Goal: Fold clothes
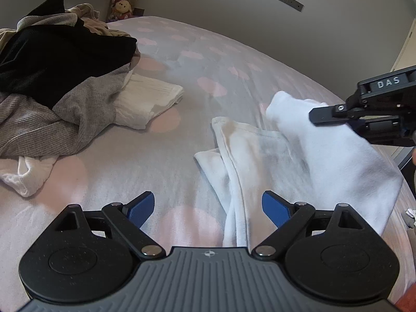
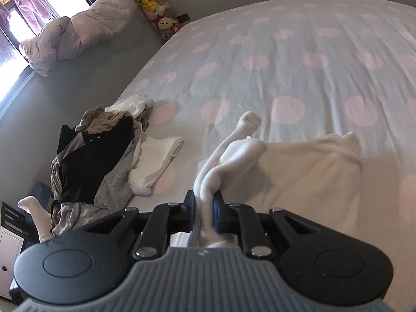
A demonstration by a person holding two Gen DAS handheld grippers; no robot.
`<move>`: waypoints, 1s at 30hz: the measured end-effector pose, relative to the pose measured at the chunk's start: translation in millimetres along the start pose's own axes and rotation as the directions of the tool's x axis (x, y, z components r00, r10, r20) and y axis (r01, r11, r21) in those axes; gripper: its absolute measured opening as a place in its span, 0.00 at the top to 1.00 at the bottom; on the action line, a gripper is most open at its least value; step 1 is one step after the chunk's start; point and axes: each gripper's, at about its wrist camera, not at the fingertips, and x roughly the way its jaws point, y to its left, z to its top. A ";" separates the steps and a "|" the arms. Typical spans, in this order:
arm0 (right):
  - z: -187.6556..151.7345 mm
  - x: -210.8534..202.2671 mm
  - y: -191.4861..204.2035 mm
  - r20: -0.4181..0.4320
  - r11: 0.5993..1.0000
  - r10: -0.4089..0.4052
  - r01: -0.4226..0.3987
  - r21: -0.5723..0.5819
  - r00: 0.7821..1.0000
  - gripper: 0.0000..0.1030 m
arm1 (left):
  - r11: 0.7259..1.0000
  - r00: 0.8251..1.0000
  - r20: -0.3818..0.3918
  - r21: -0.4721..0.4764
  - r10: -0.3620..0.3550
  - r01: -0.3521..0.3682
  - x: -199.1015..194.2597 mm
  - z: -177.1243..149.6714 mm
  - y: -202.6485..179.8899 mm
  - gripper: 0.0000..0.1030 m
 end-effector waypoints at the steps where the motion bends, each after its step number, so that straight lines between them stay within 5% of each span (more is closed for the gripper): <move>1: -1.8 8.7 5.6 -0.013 1.000 0.003 -0.003 -0.005 1.000 0.85 | 1.000 1.000 0.002 -0.008 0.002 -0.002 -0.7 0.8 1.9 0.12; 13: -21.0 74.1 21.1 -0.114 1.000 -0.016 0.014 -0.023 0.993 0.84 | 1.000 1.000 0.001 -0.011 0.017 -0.017 -1.6 4.1 6.3 0.12; 16: -22.1 78.8 22.6 -0.135 0.999 -0.011 0.006 -0.036 0.991 0.77 | 1.000 1.000 -0.008 -0.007 0.026 -0.026 -1.0 3.4 6.5 0.12; 30: -41.3 -25.4 -3.8 -0.004 0.988 0.041 -0.041 -0.147 0.999 0.60 | 0.987 0.998 0.062 -0.160 -0.007 0.017 -50.5 -13.0 11.4 0.12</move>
